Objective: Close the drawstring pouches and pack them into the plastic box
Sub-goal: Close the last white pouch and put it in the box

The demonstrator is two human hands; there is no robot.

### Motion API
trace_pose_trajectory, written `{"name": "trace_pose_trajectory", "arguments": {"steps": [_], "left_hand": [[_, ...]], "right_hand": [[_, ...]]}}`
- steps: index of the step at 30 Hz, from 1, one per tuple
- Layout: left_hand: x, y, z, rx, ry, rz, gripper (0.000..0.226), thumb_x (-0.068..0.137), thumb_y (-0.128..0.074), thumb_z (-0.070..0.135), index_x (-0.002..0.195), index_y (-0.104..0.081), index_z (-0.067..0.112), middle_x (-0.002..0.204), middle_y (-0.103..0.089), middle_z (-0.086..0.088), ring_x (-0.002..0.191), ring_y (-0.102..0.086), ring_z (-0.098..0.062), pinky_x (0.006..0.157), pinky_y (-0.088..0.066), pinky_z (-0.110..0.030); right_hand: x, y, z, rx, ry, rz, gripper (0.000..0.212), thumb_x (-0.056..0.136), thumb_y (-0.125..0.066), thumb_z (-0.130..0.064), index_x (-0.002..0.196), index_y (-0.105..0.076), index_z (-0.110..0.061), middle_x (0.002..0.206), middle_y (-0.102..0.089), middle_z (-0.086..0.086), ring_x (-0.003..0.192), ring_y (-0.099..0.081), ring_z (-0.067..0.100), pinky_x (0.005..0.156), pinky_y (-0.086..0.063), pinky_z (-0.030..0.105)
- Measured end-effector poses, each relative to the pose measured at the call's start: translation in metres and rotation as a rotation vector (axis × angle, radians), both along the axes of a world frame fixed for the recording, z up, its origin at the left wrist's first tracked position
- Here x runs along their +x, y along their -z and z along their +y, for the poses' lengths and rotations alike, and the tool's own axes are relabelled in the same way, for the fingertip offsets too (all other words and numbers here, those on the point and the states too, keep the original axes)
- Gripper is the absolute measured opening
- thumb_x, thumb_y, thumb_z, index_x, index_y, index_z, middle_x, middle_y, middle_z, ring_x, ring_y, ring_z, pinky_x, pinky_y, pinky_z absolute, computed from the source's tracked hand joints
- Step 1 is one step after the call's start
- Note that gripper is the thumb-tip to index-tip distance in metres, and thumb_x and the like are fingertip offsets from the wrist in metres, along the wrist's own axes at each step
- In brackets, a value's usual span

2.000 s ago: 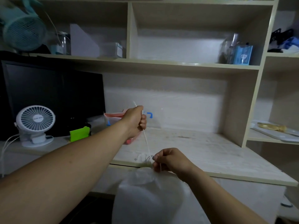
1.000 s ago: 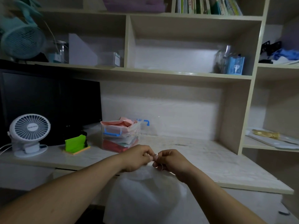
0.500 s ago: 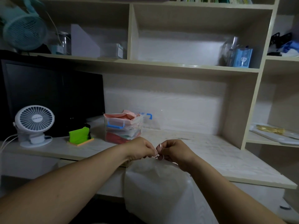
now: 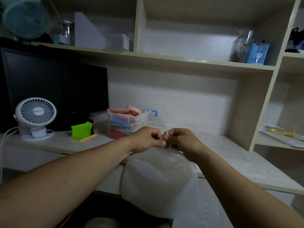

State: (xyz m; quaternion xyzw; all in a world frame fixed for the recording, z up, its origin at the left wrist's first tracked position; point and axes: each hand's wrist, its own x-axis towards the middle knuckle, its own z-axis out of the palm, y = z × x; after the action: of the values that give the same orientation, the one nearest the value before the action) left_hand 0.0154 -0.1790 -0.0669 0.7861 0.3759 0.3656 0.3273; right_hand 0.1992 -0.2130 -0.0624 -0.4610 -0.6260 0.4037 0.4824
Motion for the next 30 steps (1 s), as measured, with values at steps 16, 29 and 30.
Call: {"name": "trace_pose_trajectory", "arguments": {"steps": [16, 29, 30], "left_hand": [[0.018, 0.011, 0.061, -0.073, -0.026, 0.091, 0.008, 0.088, -0.065, 0.024, 0.084, -0.072, 0.025, 0.082, -0.069, 0.009, 0.078, -0.060, -0.006, 0.073, -0.047, -0.018], [0.040, 0.020, 0.137, -0.085, 0.031, 0.063, 0.035, 0.095, -0.071, 0.025, 0.063, -0.057, 0.022, 0.063, -0.046, 0.008, 0.064, -0.040, -0.010, 0.062, -0.032, -0.028], [0.040, 0.022, 0.142, -0.104, 0.043, 0.053, 0.034, 0.096, -0.072, 0.026, 0.065, -0.058, 0.023, 0.062, -0.047, 0.011, 0.064, -0.041, -0.008, 0.062, -0.033, -0.027]], "right_hand": [[0.008, 0.001, 0.062, 0.294, 0.102, -0.439, 0.009, 0.092, -0.074, -0.008, 0.086, -0.074, -0.014, 0.076, -0.075, 0.003, 0.066, -0.065, 0.012, 0.070, -0.054, 0.031], [0.044, 0.006, 0.128, 0.239, 0.061, -0.330, 0.008, 0.096, -0.069, -0.006, 0.088, -0.072, -0.007, 0.081, -0.075, 0.011, 0.070, -0.064, 0.013, 0.071, -0.052, 0.031], [0.044, 0.007, 0.132, 0.233, 0.047, -0.330, 0.008, 0.096, -0.070, -0.006, 0.089, -0.072, -0.007, 0.081, -0.076, 0.009, 0.070, -0.065, 0.013, 0.071, -0.053, 0.031]]}}
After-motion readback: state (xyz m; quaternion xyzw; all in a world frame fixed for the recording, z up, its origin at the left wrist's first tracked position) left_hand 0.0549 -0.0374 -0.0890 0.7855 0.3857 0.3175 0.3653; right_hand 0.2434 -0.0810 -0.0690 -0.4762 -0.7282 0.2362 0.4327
